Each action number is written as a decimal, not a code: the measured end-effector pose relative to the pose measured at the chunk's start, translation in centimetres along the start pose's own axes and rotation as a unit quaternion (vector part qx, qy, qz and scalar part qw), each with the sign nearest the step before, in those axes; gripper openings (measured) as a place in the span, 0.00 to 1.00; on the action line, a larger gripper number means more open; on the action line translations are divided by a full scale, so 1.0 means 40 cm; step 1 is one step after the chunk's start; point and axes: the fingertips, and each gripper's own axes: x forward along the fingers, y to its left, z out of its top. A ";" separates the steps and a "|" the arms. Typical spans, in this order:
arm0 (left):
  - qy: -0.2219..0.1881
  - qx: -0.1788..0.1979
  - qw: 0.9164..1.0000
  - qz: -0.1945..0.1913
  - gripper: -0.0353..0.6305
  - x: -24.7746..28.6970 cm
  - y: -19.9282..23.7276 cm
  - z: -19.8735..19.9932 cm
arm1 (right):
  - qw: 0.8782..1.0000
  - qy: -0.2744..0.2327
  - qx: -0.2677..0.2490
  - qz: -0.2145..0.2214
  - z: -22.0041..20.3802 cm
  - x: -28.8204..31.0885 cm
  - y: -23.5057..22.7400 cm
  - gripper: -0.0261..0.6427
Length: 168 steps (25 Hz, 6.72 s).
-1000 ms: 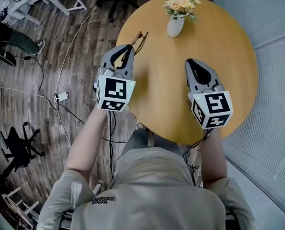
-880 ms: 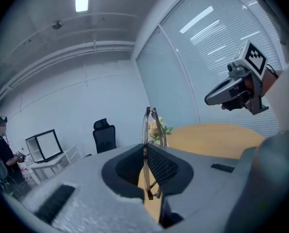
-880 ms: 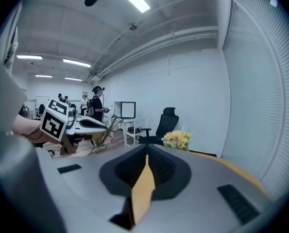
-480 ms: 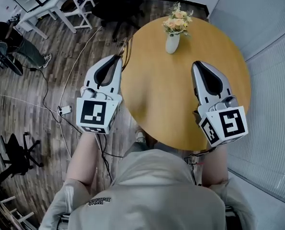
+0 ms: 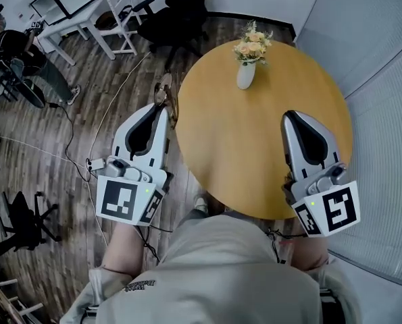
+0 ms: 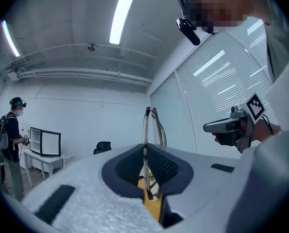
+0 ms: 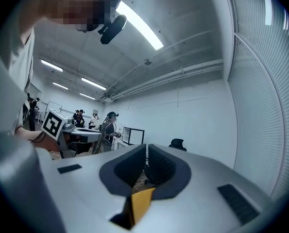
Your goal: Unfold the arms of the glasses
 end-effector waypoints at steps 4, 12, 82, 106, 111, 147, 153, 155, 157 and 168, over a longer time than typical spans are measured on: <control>0.004 -0.026 1.000 0.005 0.11 -0.027 0.001 -0.027 | 1.000 0.012 -0.027 0.002 -0.020 -0.005 0.028 0.09; 0.042 -0.062 0.997 0.015 0.11 -0.075 0.003 -0.109 | 0.997 0.063 -0.018 0.029 -0.131 0.002 0.100 0.09; 0.012 -0.083 0.996 0.027 0.11 -0.074 0.037 -0.056 | 0.974 0.112 0.011 0.196 -0.190 0.080 0.274 0.09; 0.034 -0.038 0.997 -0.056 0.11 -0.018 -0.134 -0.060 | 0.949 0.044 0.089 0.299 -0.064 0.064 0.288 0.23; 0.026 -0.030 0.996 -0.079 0.11 -0.014 -0.186 -0.032 | 0.946 0.074 0.053 0.312 -0.087 0.068 0.300 0.23; 0.057 0.005 0.997 -0.057 0.11 -0.021 -0.168 -0.085 | 0.960 0.120 -0.029 0.253 -0.133 0.003 0.186 0.11; 0.071 0.012 0.996 -0.060 0.11 -0.016 -0.178 -0.111 | 0.967 0.112 -0.048 0.223 -0.108 0.003 0.127 0.11; 0.075 0.026 0.995 -0.063 0.11 -0.018 -0.180 -0.119 | 0.967 0.115 -0.058 0.220 -0.108 0.001 0.121 0.11; 0.078 0.039 0.994 -0.064 0.11 -0.017 -0.176 -0.128 | 0.966 0.118 -0.064 0.221 -0.113 0.004 0.124 0.11; 0.072 0.043 0.996 -0.013 0.11 -0.009 -0.082 -0.112 | 0.970 0.093 -0.040 0.220 -0.095 0.038 0.143 0.11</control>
